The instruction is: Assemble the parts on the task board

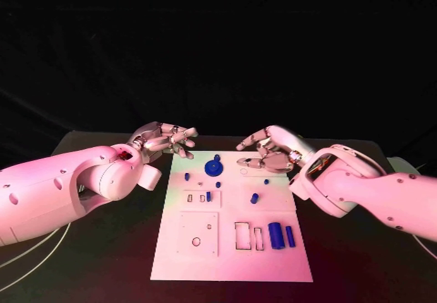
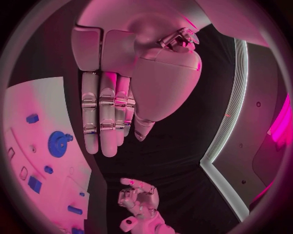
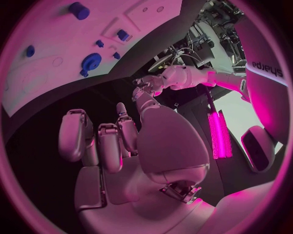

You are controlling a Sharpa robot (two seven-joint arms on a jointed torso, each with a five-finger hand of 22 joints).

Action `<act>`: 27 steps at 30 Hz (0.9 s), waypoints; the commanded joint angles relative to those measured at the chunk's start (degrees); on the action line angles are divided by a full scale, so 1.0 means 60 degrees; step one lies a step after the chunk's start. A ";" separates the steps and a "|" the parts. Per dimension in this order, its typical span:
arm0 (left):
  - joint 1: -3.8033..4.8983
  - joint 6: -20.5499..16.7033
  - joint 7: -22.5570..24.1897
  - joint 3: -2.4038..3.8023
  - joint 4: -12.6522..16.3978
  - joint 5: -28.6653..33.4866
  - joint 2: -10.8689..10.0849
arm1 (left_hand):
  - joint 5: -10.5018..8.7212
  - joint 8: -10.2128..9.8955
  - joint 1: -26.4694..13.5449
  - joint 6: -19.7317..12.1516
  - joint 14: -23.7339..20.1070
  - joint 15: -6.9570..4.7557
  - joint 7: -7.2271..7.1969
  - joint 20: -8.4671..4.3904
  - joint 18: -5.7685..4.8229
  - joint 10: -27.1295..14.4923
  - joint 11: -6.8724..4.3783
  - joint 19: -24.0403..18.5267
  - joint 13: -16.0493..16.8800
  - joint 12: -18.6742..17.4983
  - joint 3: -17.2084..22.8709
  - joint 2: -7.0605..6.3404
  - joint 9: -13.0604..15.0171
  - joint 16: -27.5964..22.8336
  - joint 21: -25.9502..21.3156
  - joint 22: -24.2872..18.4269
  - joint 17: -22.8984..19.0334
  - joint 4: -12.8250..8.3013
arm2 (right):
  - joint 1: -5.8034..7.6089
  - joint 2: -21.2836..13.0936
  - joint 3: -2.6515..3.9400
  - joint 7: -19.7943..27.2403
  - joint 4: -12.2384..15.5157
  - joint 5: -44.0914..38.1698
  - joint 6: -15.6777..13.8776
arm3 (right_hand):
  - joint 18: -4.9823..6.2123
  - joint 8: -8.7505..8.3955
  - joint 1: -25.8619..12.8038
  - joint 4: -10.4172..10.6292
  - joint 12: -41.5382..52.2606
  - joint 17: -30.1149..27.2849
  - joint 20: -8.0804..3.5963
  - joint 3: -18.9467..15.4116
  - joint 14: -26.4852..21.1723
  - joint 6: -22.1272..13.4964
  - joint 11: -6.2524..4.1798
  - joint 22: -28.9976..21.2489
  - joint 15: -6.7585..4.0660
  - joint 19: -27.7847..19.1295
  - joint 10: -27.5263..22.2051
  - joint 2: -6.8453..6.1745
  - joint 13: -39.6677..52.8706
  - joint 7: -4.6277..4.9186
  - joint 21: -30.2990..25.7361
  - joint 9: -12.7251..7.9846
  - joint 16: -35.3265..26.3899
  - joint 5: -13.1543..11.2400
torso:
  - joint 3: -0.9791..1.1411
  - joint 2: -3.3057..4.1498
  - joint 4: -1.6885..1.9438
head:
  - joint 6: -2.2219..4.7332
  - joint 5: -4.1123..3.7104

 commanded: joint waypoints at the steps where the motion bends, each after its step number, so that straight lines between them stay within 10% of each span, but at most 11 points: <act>1: 0.0073 0.1199 -0.1757 0.0006 -0.0140 -0.1906 0.0116 | 0.0042 0.0287 0.0016 0.0100 0.0148 -0.0184 -0.0103 -0.0379 0.0094 -0.0119 -0.0170 0.0313 0.1187 0.1280 0.0011 0.0071 0.0326 0.4028 0.1208 0.0726 0.4176 0.0272 | 0.0102 -0.0300 -0.0001 0.0757 -0.0041 0.1809 -0.0095 | 0.0157 0.0061 -0.0044 0.0020 -0.0054 0.1308 -0.0046 -0.0081 0.0654 0.0091 -0.0015 0.0392 -0.0045 -0.0059 -0.0055 0.0005 0.0199 -0.0018 -0.0070 0.0004 -0.0038 0.0007 | 0.0033 -0.0176 -0.0001 | -0.0079 0.0079; 3: 0.0164 0.1436 -0.2374 0.0004 -0.0219 -0.2711 0.0211 | 0.0034 0.0572 -0.0227 0.0246 0.0700 -0.0303 -0.0260 -0.0505 0.0102 -0.0068 -0.0319 0.0490 0.2017 0.2305 -0.0222 -0.0229 0.0606 0.6855 0.1964 0.1193 0.7459 0.0409 | 0.0162 -0.0527 0.0000 0.0718 -0.0165 0.1948 -0.0021 | 0.0159 0.0079 -0.0054 0.0024 -0.0061 0.1295 -0.0053 -0.0094 0.0651 0.0110 -0.0022 0.0386 -0.0052 -0.0062 -0.0058 -0.0001 0.0191 -0.0027 -0.0083 0.0006 -0.0047 -0.0002 | 0.0042 -0.0225 0.0005 | -0.0115 0.0106; 5: 0.0242 0.1639 -0.2856 0.0002 -0.0267 -0.3309 0.0291 | 0.0053 0.0838 -0.0470 0.0216 0.0795 -0.0450 -0.0401 -0.0575 -0.0056 -0.0188 -0.0425 0.0635 0.3342 0.3730 -0.0433 -0.0420 0.0944 0.7830 0.3127 0.2455 0.8625 0.0472 | 0.0189 -0.0664 0.0000 0.0661 -0.0268 0.2011 0.0074 | 0.0167 0.0091 -0.0078 0.0035 -0.0083 0.1261 -0.0060 -0.0119 0.0643 0.0116 -0.0028 0.0359 -0.0059 -0.0081 -0.0076 -0.0018 0.0166 -0.0033 -0.0125 0.0006 -0.0069 -0.0010 | 0.0046 -0.0268 0.0013 | -0.0147 0.0120; 9: 0.0432 0.1983 -0.4159 -0.0004 -0.0327 -0.5262 0.0535 | 0.0028 0.1641 -0.1306 0.0271 0.1025 -0.0567 -0.0596 -0.0710 -0.0296 0.0161 -0.0587 0.0884 0.6767 0.7060 -0.0877 -0.0241 0.1933 0.8649 0.5064 0.4887 0.9770 0.0539 | 0.0233 -0.0945 0.0001 0.0518 -0.0560 0.2104 0.0254 | 0.0189 0.0118 -0.0149 0.0068 -0.0084 0.1162 -0.0077 -0.0197 0.0617 0.0113 -0.0042 0.0290 -0.0074 -0.0133 -0.0064 -0.0058 0.0164 -0.0047 -0.0237 0.0002 -0.0133 0.0010 | 0.0075 -0.0361 0.0029 | -0.0223 0.0182; 12: 0.0514 0.2333 -0.4965 -0.0008 -0.0348 -0.6364 0.0729 | 0.0041 0.2036 -0.1736 0.0051 0.1080 -0.0596 -0.0640 -0.0763 -0.0367 0.0186 -0.0682 0.0864 0.7644 0.7868 -0.1144 -0.0124 0.2577 0.8767 0.5664 0.5597 0.9957 0.0569 | 0.0246 -0.1055 0.0001 0.0438 -0.0725 0.2129 0.0339 | 0.0187 0.0128 -0.0163 0.0075 -0.0081 0.1158 -0.0082 -0.0217 0.0617 0.0117 -0.0047 0.0292 -0.0078 -0.0128 -0.0057 -0.0065 0.0166 -0.0052 -0.0238 0.0003 -0.0138 0.0027 | 0.0084 -0.0410 0.0035 | -0.0249 0.0190; 27: 0.0876 0.3659 -0.7094 -0.0391 -0.0807 -0.7803 0.1938 | 0.0009 0.2478 -0.1649 -0.0522 0.1128 -0.0576 -0.0604 -0.0727 -0.0423 -0.0119 -0.0586 0.0714 0.7807 0.7976 -0.1240 -0.0120 0.3653 0.8844 0.6230 0.6264 1.0105 0.0618 | 0.0259 -0.1307 -0.0003 -0.0022 -0.1200 0.1731 0.0430 | 0.0226 0.0168 -0.0181 0.0093 -0.0133 0.1018 -0.0106 -0.0370 0.0593 -0.0073 -0.0039 0.0149 -0.0085 -0.0207 -0.0089 -0.0137 0.0105 -0.0032 -0.0499 -0.0037 -0.0248 0.0845 | 0.0115 -0.0460 0.0035 | -0.0312 0.0209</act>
